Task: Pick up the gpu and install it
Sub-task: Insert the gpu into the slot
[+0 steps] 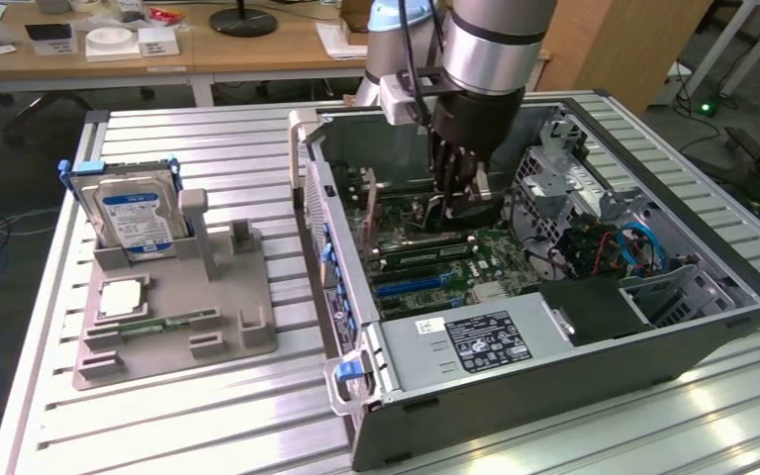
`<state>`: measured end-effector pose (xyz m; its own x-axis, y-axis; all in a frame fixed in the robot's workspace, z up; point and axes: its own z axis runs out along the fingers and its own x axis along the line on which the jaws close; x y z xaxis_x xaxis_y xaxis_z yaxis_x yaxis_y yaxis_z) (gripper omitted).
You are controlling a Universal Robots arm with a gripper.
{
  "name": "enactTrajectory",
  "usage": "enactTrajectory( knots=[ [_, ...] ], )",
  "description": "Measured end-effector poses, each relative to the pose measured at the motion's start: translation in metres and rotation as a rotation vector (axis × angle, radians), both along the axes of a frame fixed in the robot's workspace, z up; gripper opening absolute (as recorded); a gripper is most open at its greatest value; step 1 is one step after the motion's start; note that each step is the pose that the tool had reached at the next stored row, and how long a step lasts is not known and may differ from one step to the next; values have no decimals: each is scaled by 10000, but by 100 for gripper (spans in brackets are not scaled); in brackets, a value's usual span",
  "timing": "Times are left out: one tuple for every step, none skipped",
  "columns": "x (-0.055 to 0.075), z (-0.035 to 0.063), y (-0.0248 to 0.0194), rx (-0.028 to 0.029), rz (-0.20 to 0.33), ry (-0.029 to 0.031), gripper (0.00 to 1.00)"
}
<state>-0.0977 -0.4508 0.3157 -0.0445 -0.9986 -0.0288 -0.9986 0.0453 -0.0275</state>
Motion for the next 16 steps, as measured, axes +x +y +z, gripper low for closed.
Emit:
enactTrajectory(
  knots=[
    [-2,-17,-2,-2,2,1,27],
    [-3,-36,-5,-1,2,1,27],
    [-5,-55,-10,-1,2,2,27],
    [-5,-73,-19,-1,2,2,27],
    [-5,-91,-29,-1,2,2,27],
    [-6,-109,-37,-2,1,2,27],
    [-8,-127,-39,-2,0,1,27],
    [-19,-144,-40,-2,-1,1,27],
    [-36,-162,-40,-1,0,1,27],
    [-52,-180,-40,-2,1,1,27],
    [-58,-200,-40,-1,1,1,27],
    [-58,-232,-53,-1,3,2,27],
    [-59,-250,-61,-1,1,2,27],
    [-58,-268,-67,-1,2,1,27],
    [-58,-287,-73,-1,2,2,27],
    [-59,-305,-77,-1,0,2,27]
  ],
)
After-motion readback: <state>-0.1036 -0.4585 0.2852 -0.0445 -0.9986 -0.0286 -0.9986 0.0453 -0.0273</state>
